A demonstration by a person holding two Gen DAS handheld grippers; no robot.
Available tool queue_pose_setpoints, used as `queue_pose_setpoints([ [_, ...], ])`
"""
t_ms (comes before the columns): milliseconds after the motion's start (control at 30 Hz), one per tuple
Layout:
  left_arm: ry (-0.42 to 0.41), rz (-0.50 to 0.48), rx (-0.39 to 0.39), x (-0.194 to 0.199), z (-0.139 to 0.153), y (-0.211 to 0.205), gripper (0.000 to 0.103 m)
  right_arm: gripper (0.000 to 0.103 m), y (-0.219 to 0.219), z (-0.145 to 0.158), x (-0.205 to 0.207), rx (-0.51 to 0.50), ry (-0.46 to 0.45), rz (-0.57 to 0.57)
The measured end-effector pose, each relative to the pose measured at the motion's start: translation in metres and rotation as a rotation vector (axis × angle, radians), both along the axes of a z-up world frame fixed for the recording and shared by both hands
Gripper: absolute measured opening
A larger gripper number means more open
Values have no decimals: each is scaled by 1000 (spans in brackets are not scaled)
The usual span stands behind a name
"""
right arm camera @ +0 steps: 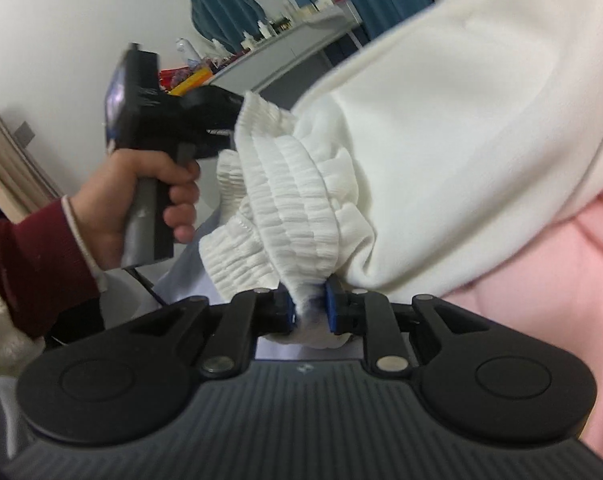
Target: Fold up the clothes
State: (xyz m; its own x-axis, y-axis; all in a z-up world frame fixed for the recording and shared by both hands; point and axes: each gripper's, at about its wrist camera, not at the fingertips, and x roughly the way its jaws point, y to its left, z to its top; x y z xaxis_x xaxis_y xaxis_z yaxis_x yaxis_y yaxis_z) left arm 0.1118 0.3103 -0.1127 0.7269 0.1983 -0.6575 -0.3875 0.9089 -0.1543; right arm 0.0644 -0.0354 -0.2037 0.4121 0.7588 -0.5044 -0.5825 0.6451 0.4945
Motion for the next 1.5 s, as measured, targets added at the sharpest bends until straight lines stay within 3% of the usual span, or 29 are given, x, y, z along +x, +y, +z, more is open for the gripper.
queue_pose_setpoints([
  [100, -4, -9, 17, -6, -1, 6, 18, 32, -5, 5, -6, -22, -56, 15],
  [167, -9, -2, 24, -12, 4, 4, 26, 56, -7, 3, -3, -36, -84, 28],
  [200, -11, 7, 28, -12, 7, 1, 35, 82, -8, 2, -2, -43, -97, 35],
  [233, -8, 15, 33, -14, 11, -3, 45, 98, -7, 2, -3, -38, -113, 33],
  [300, -8, 24, 42, -25, 22, -8, 58, 103, -5, 2, -3, -27, -145, 27],
  [433, -47, 23, 63, -57, 48, -19, 83, 103, -10, 13, -12, -32, -201, 23],
  [633, -139, -68, 96, -101, 87, -64, 99, 103, -35, 49, -30, -42, -315, -19],
  [900, -202, -315, 185, -106, 108, -184, 101, 103, -109, 105, -29, -68, -423, -243],
  [1067, -240, -470, 240, -110, 121, -258, 102, 103, -173, 123, -21, -127, -418, -420],
  [1167, -210, -535, 236, -86, 114, -298, 102, 103, -204, 112, -11, -122, -380, -522],
  [1333, -199, -547, 278, -34, 110, -352, 102, 103, -251, 78, 0, -134, -321, -674],
  [1500, -214, -559, 333, 37, 114, -393, 101, 103, -286, 49, 26, -123, -215, -734],
])
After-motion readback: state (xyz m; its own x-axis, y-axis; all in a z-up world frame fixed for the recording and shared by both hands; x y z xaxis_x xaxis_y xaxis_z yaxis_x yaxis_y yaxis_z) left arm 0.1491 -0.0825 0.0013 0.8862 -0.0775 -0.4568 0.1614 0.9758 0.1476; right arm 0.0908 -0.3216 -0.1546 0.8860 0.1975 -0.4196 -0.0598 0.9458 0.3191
